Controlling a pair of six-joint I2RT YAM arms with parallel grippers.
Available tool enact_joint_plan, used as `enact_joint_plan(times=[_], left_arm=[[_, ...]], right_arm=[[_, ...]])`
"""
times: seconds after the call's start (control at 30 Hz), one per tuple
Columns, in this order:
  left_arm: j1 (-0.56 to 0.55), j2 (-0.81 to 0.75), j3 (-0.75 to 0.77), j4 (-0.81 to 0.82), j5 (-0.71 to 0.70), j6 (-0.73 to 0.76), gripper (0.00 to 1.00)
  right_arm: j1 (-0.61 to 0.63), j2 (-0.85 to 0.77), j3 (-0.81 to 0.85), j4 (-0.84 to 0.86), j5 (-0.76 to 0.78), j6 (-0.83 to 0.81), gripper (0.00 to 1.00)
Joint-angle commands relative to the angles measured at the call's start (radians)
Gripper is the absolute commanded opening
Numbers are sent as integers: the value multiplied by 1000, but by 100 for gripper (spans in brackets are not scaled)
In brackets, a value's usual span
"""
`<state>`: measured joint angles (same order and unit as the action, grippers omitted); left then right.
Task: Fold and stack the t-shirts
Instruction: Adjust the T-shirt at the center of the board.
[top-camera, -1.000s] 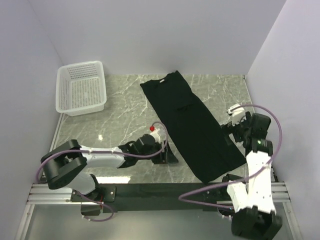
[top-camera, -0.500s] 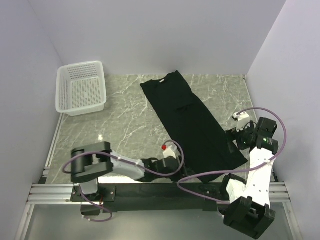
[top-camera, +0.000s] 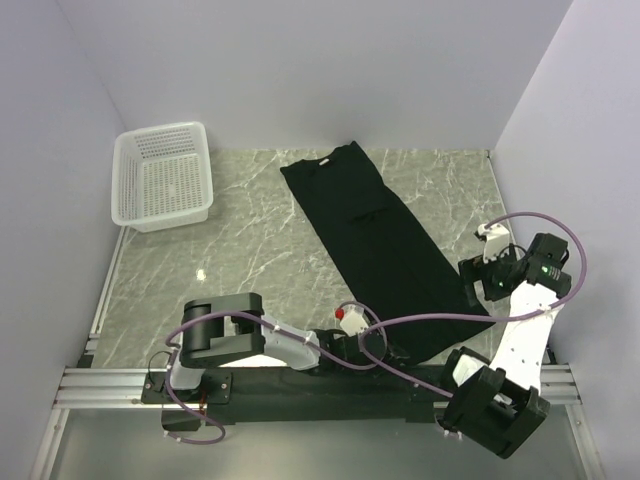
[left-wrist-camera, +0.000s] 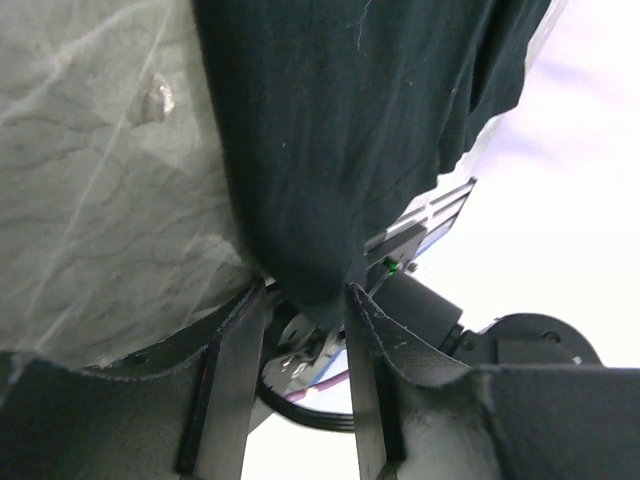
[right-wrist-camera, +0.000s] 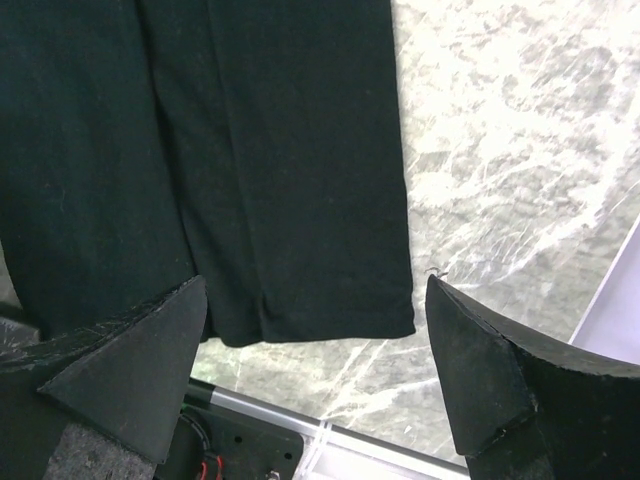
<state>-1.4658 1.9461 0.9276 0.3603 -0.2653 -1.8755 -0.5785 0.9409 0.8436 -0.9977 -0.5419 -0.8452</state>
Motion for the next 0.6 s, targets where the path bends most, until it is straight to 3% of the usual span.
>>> enact_joint_plan(times=[0.0,0.2,0.33,0.57], left_arm=[[-4,33,31,-50,-61,-80,43],[9,91,79,-57,-46,-94,38],[22,74,60,-32,-61,-88,18],[35,-30,-16,19,-87,-37,7]], right_arm=[[-27,15,38,-35,-38,-51,95],[-55,44,55,-51,-62,-78,95],[-61,70,66,-70,-69,-104,94],[-63,96,63,-88,-17,-199,94]])
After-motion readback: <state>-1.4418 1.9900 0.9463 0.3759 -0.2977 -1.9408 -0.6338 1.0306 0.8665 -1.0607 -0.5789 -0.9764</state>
